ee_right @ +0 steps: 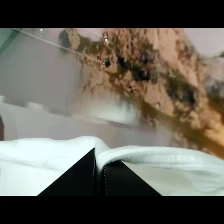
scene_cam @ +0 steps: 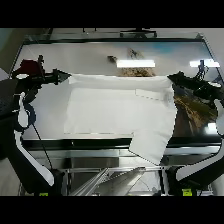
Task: Fold the shirts.
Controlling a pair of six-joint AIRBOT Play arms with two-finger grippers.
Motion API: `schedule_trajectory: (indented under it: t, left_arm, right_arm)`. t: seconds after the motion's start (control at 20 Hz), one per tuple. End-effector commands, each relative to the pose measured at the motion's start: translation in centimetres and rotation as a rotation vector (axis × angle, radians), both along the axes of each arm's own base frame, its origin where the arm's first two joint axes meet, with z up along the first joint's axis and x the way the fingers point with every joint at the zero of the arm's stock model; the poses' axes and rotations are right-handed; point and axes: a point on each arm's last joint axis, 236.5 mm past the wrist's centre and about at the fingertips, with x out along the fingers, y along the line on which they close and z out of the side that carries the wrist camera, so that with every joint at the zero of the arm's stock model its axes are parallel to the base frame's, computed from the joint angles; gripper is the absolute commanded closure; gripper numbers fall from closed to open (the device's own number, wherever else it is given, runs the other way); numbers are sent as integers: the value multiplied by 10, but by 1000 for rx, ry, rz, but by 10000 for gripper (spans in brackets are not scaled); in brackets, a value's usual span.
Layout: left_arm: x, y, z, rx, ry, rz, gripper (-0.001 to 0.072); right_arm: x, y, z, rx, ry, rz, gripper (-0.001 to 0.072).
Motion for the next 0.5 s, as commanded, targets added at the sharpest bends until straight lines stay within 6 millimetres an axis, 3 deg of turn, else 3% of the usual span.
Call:
schedule_trajectory:
  t: [0.0, 0.2, 0.45]
  left_arm:
    - [12, 10, -11, 142, -22, -11, 697]
    - [-2, 18, -42, 277, 24, -65, 689]
    - [-22, 26, -74, 311, 105, -90, 689]
  right_arm:
    - [-2, 4, -4, 20, 36, 45, 687]
    - [-39, 7, -44, -70, 207, 146, 687]
    - [-65, 7, -72, -130, 312, 206, 687]
